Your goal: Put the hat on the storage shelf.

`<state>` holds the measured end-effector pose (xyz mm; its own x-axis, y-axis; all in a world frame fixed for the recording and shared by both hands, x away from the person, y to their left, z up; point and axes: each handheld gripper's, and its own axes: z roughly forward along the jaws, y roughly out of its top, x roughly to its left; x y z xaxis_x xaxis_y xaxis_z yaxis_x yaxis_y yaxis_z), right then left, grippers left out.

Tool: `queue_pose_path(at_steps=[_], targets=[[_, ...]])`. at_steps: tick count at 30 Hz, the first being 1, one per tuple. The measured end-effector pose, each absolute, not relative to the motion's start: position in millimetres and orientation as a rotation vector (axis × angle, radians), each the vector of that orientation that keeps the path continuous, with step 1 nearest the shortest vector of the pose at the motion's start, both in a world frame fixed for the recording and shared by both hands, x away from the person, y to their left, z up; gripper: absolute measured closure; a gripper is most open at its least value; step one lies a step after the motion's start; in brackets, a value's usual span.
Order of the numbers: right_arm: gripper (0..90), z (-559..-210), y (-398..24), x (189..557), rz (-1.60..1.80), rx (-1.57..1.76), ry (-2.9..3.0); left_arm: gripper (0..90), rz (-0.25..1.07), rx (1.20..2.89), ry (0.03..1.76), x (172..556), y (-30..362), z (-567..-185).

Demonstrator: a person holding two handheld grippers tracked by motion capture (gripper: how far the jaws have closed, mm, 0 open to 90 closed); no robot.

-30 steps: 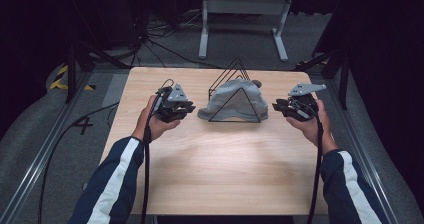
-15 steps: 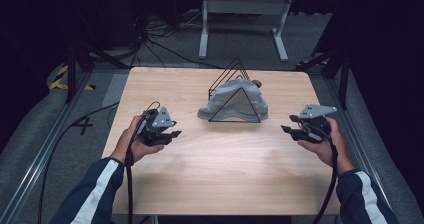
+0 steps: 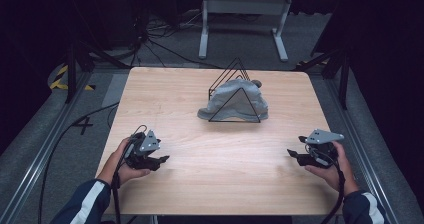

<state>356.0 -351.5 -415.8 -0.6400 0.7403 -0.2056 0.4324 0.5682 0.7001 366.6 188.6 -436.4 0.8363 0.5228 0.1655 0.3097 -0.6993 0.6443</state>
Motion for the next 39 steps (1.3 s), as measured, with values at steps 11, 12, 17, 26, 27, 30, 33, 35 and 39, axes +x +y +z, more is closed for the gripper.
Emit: queue_pose_path(at_steps=[11, 12, 17, 26, 27, 30, 33, 35, 39], targets=[[29.2, -456, -381, 334, 0.904, 1.108, 2.286, 18.7, 0.33, 2.358, 0.649, 355, 205, -471], [28.7, -459, -382, 333, 0.914, 1.127, 2.282, 18.4, 0.319, 2.346, 0.644, 354, 207, -473], [25.9, -467, -392, 331, 0.991, 1.188, 2.244, 15.0, 0.291, 2.25, 0.714, 353, 212, -481], [24.3, -467, -390, 331, 0.977, 1.204, 2.23, 14.8, 0.295, 2.249, 0.73, 352, 212, -481], [24.3, -467, -390, 331, 0.978, 1.206, 2.23, 14.8, 0.294, 2.248, 0.73, 352, 212, -481], [24.1, -467, -391, 330, 0.977, 1.207, 2.229, 14.6, 0.292, 2.252, 0.731, 352, 212, -481], [24.0, -467, -391, 330, 0.979, 1.216, 2.225, 14.6, 0.295, 2.248, 0.731, 352, 212, -481], [24.0, -467, -391, 330, 0.98, 1.217, 2.225, 14.6, 0.293, 2.251, 0.73, 353, 212, -481], [24.0, -467, -391, 330, 0.98, 1.216, 2.225, 14.0, 0.291, 2.256, 0.725, 353, 212, -481]])
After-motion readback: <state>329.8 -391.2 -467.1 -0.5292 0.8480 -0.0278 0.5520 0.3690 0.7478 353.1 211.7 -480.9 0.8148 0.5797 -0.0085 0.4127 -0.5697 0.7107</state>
